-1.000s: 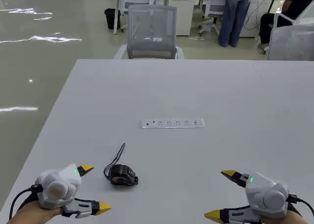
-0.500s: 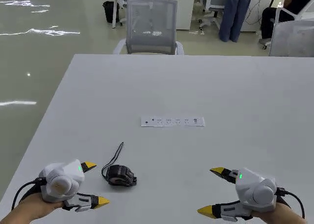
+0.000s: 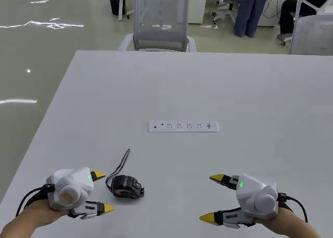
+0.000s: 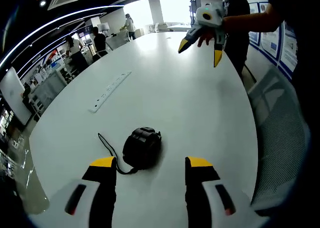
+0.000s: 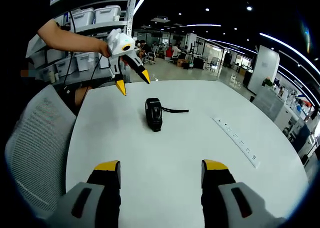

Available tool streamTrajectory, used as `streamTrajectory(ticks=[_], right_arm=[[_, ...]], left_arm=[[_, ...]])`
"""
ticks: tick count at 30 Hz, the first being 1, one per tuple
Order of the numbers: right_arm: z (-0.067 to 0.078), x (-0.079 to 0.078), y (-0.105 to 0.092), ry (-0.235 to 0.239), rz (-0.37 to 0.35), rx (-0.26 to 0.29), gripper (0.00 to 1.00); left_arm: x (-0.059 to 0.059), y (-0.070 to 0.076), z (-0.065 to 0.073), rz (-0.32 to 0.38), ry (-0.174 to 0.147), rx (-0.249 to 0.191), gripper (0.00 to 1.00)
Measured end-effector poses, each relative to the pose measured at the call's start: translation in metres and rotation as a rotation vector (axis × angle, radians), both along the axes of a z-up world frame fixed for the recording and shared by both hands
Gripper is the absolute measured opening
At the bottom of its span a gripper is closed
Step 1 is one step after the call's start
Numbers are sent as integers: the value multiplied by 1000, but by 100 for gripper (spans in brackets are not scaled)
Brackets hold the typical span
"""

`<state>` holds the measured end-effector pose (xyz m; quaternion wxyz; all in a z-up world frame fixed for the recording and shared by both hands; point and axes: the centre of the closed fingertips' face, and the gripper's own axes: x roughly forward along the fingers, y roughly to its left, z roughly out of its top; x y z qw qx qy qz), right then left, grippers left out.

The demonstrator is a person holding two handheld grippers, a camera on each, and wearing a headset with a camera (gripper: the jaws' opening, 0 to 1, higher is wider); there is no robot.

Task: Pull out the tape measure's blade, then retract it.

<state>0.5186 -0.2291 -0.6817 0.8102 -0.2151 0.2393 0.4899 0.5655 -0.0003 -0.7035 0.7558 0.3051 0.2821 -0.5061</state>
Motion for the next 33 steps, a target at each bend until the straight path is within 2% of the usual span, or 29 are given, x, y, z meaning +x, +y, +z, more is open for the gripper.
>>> streamTrajectory(ticks=[5, 11, 17, 22, 33], right_arm=[[-8, 7, 8, 15, 17, 6, 64], [-17, 15, 22, 23, 52, 12, 62], [-24, 25, 33, 27, 70, 18, 60], [-31, 31, 42, 34, 90, 17, 58], [-44, 44, 65, 42, 133, 15, 52]], left_arm=[[7, -2, -5, -21, -3, 20, 50], [13, -4, -19, -70, 6, 66, 47], [18, -10, -26, -103, 13, 82, 46], [25, -9, -36, -134, 12, 122, 45], [36, -11, -50, -185, 14, 169, 40]])
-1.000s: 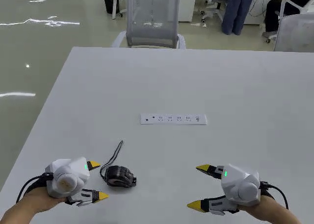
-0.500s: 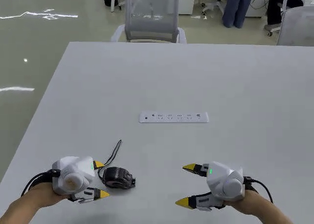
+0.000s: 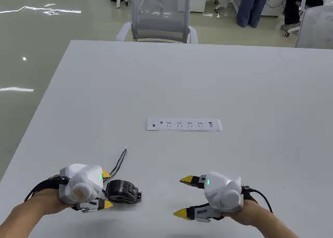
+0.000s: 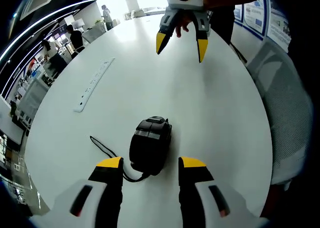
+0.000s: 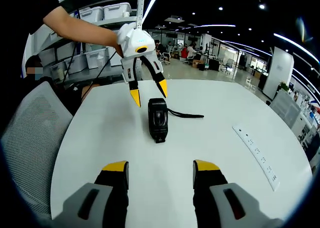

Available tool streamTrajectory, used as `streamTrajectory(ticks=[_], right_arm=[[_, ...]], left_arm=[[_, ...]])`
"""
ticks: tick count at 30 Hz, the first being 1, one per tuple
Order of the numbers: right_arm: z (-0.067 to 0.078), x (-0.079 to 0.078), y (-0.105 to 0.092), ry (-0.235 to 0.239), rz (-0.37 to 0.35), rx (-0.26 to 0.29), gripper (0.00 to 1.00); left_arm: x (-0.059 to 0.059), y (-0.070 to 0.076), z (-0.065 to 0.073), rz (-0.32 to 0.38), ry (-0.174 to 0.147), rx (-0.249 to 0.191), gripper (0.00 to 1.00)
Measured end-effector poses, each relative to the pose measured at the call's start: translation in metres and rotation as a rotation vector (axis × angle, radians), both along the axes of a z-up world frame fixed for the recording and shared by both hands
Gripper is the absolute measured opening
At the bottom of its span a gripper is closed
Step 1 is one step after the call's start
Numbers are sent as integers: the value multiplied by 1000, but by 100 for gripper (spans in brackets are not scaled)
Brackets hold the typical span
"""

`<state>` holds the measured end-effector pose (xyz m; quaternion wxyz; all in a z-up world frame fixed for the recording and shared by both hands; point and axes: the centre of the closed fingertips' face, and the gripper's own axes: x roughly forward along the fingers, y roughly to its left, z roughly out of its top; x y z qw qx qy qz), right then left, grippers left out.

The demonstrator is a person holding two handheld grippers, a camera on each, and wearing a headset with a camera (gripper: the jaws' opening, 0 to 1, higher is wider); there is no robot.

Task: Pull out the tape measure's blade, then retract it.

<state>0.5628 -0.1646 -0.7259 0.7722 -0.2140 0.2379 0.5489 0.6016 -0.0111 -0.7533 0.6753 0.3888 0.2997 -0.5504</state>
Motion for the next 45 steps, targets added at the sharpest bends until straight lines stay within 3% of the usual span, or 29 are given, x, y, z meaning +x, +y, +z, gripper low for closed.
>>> streamTrajectory(ticks=[11, 19, 21, 31, 34, 37, 45], right_arm=[[-10, 9, 27, -2, 32, -16, 45], [-22, 16, 42, 3, 46, -32, 42], [-24, 16, 44, 5, 50, -34, 42], [-45, 20, 54, 31, 67, -64, 38], [-47, 21, 62, 32, 79, -70, 35], [-54, 17, 69, 68, 105, -80, 27], [-57, 21, 86, 49, 124, -102, 28]], left_arm=[[3, 2, -11, -45, -3, 54, 37], [4, -7, -17, -75, 2, 70, 32], [5, -7, -18, -85, -9, 80, 30], [6, -7, -22, -83, -3, 96, 28], [7, -7, -22, -78, 10, 88, 28], [7, -8, -24, -78, 3, 106, 27], [7, -6, -24, -74, 10, 116, 27]])
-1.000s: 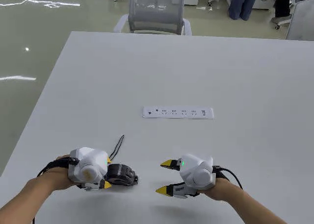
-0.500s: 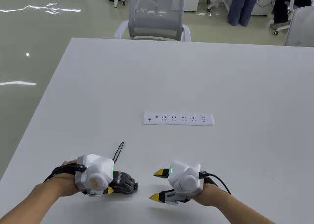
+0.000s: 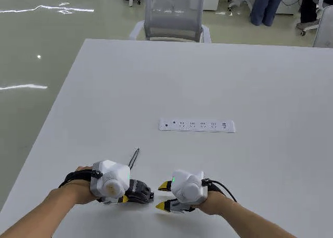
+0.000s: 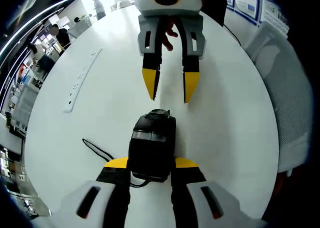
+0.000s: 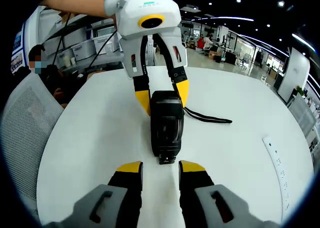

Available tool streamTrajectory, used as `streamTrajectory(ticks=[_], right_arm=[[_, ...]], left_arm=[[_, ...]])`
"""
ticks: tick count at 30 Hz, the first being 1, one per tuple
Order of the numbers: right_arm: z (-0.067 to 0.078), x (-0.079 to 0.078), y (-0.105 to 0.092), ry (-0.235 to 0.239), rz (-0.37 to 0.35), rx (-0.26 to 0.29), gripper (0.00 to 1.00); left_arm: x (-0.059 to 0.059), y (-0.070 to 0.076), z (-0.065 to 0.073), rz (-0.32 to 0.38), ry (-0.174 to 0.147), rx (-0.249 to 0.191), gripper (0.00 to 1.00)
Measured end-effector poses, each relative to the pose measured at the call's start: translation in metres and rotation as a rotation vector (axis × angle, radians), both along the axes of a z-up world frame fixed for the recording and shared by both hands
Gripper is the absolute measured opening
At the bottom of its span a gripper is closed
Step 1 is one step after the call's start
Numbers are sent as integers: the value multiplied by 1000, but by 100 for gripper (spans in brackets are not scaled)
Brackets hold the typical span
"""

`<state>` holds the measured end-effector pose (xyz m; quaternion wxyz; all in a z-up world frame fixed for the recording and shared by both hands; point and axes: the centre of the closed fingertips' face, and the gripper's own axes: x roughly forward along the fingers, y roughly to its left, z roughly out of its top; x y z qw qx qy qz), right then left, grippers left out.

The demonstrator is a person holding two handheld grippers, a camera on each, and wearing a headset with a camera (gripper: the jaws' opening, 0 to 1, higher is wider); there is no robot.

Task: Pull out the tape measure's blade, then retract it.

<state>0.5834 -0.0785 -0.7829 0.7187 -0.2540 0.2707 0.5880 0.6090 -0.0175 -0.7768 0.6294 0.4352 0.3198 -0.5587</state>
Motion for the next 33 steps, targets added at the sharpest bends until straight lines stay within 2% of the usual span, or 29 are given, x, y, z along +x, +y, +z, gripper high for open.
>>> streamTrajectory(ticks=[5, 9, 12, 17, 22, 28, 29, 33], right_arm=[[-1, 2, 7, -11, 22, 1, 25], [-8, 4, 11, -13, 46, -20, 25], [-14, 7, 13, -8, 43, -35, 23], [-22, 13, 13, -25, 32, -73, 15], [-23, 12, 14, -22, 34, -80, 15], [-25, 13, 13, 17, 2, -73, 14], [-25, 13, 13, 40, -21, -68, 14], [-25, 13, 12, 54, -32, -79, 13]], left_arm=[[0, 0, 0, 2, 4, 0, 26], [0, 0, 0, -2, 3, -12, 26], [0, 0, 0, -3, 5, -14, 26], [0, 0, 0, -4, 13, -18, 26], [0, 0, 0, -5, 18, -24, 26], [0, 0, -1, -7, 29, -29, 26], [0, -1, -1, -8, 29, -32, 26], [0, -1, -1, -9, 32, -34, 26]])
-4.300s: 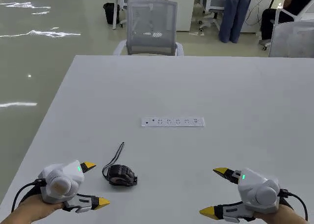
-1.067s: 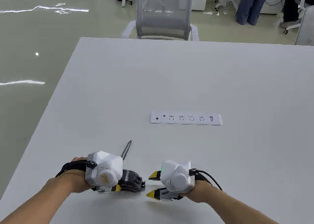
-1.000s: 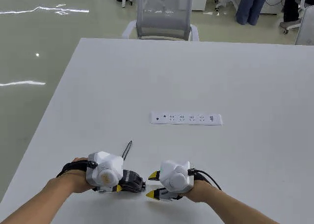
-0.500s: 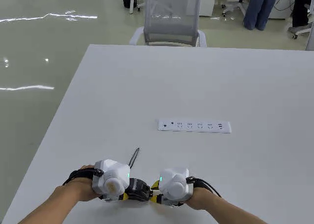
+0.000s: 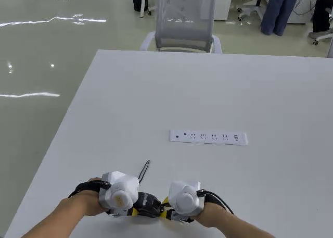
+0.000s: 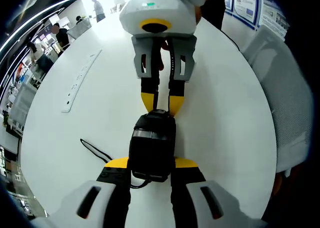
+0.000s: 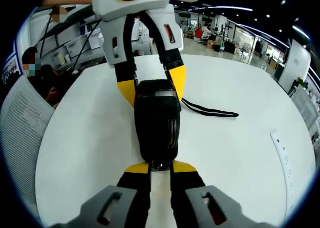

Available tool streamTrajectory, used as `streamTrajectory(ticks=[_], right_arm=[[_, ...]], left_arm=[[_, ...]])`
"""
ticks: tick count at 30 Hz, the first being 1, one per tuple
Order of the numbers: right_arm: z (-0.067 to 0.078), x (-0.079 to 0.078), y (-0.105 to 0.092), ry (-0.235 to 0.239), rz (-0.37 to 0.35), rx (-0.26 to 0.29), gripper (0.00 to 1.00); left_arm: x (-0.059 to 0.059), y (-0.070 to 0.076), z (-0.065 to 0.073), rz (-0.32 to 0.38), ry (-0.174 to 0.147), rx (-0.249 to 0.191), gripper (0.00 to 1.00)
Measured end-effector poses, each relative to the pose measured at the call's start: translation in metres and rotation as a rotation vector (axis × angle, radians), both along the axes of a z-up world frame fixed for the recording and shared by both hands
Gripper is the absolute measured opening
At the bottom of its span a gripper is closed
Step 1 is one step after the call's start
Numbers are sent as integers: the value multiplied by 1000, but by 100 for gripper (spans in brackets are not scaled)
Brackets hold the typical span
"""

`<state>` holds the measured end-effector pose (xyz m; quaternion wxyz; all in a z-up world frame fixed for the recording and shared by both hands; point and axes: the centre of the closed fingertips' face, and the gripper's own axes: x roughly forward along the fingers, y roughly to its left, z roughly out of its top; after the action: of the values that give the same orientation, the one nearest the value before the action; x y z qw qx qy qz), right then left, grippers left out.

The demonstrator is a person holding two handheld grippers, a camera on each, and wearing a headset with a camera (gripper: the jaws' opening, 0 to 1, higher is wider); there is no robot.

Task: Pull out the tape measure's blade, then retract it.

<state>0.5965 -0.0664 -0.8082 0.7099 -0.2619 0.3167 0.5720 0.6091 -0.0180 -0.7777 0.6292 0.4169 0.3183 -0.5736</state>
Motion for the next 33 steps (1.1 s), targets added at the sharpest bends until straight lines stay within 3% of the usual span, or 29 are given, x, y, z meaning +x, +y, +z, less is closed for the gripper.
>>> streamTrajectory(ticks=[8, 33], right_arm=[[-1, -1, -1, -11, 48, -23, 11], [5, -1, -2, -3, 86, -30, 10]], left_arm=[[-1, 1, 0, -12, -6, 4, 25], [0, 5, 1, 3, 2, 6, 25]])
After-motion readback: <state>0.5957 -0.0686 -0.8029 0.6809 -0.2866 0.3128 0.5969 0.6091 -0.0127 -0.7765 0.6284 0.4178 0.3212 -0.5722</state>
